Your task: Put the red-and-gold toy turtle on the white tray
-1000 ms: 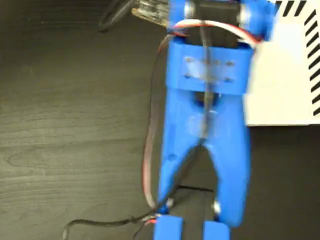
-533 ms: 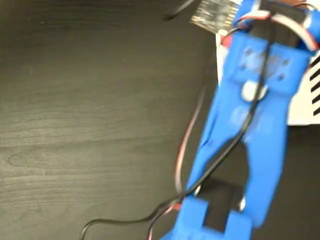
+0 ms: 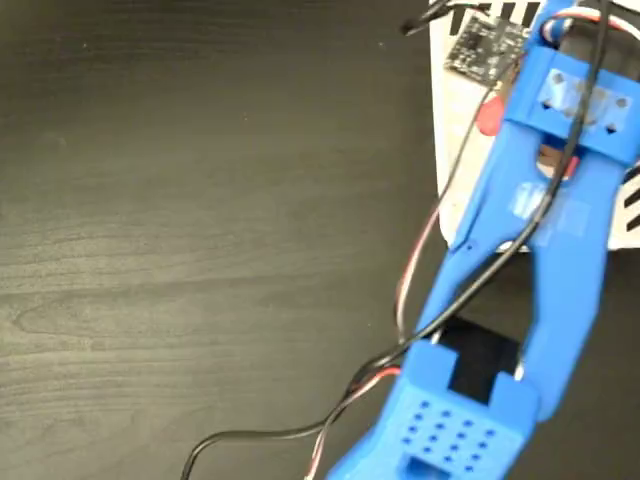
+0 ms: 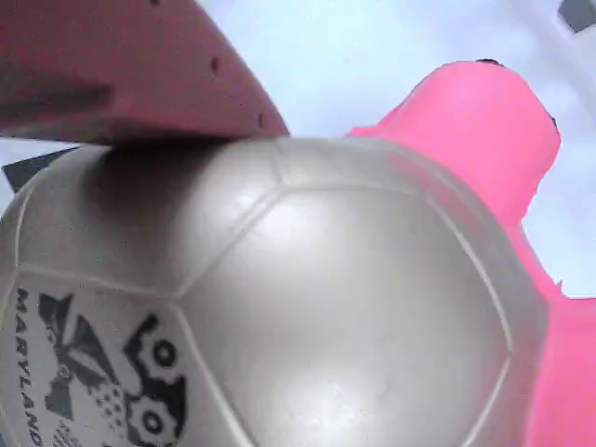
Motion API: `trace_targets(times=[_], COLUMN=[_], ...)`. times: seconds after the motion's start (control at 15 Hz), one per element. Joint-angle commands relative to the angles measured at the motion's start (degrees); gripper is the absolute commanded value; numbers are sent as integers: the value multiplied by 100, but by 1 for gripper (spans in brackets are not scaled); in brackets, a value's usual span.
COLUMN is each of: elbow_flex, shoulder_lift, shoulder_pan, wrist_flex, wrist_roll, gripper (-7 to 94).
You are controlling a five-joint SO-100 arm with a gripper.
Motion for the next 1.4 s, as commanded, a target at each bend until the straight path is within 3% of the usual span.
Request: trace_targets(times=[0.0, 0.13, 0.27, 0.33, 0.47, 0.73, 1.33], elbow_flex=[-325, -325, -325, -299, -255, -88, 114], shoulder_lift=[97, 9, -18, -18, -18, 9, 545], shoulder_pan=[105, 114, 114, 114, 114, 123, 9], wrist_flex=[-220, -325, -387, -387, -360, -176, -97], wrist_roll=[35, 26, 0, -18, -70, -422, -492], gripper=[0, 0, 8, 14, 39, 59, 60])
